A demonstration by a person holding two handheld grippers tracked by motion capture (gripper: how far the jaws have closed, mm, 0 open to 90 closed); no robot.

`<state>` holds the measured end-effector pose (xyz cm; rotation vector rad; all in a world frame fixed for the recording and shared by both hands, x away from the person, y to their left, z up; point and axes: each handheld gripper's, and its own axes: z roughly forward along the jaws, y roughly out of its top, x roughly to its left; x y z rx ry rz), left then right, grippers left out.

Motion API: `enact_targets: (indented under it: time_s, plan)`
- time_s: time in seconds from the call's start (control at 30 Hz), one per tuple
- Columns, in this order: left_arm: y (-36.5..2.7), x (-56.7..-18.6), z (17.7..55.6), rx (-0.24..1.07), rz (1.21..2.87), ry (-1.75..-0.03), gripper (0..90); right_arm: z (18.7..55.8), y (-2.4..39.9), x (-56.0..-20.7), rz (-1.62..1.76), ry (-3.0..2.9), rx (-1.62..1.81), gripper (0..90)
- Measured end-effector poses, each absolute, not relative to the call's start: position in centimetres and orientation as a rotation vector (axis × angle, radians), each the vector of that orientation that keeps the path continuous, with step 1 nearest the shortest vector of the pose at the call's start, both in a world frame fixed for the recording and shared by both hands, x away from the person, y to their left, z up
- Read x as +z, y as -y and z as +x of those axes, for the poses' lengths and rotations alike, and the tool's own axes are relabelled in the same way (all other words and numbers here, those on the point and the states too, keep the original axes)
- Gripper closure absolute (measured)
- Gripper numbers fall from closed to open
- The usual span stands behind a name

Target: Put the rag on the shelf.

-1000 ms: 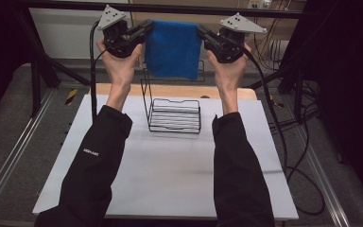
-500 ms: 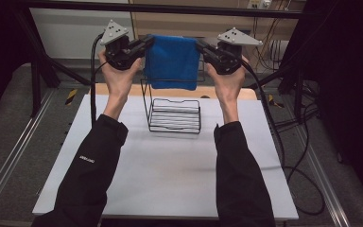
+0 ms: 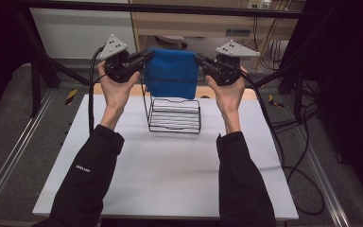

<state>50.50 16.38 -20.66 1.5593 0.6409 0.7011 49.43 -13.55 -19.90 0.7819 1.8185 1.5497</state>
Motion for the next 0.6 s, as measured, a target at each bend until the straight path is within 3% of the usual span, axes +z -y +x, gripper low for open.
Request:
enact_targets:
  time_s: [0.6]
  plan:
    - [-16.5, -21.6, 48.8, 0.661, 1.607, -0.64, 84.5, 47.9, 13.9, -20.5, 0.756, -1.906, 1.507, 86.3]
